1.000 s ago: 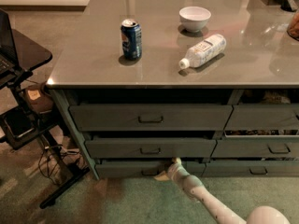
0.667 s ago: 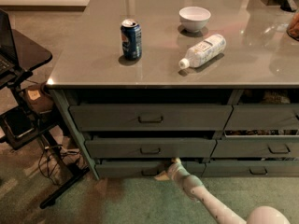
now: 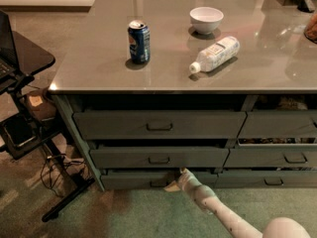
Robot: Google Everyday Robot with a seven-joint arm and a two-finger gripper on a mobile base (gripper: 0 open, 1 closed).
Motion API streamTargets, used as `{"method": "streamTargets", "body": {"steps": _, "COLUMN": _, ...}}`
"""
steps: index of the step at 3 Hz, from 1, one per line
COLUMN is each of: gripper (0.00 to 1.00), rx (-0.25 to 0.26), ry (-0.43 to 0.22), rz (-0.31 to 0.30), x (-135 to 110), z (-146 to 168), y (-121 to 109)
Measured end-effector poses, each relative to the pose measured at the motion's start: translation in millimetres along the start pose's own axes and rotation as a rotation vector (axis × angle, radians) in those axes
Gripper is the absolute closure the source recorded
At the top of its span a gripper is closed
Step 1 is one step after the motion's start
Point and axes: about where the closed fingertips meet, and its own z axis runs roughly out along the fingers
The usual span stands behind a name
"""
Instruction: Open bottom drawer
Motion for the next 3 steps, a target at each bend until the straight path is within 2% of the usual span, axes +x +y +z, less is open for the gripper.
{"method": "streamTargets", "body": {"steps": 1, "gripper": 0.89, "rx": 0.0, "ry": 0.0, "rz": 0.0, "x": -5, "z": -3, "y": -3}}
{"method": "streamTargets", "body": {"steps": 2, "gripper": 1.0, "rx": 0.0, "ry": 0.0, "rz": 0.0, "x": -7, "z": -5, "y": -5}}
{"method": "streamTargets", "body": {"steps": 3, "gripper": 1.0, "rx": 0.009, "ry": 0.008, "rz": 0.036, "x": 1, "z": -30, "y": 10}}
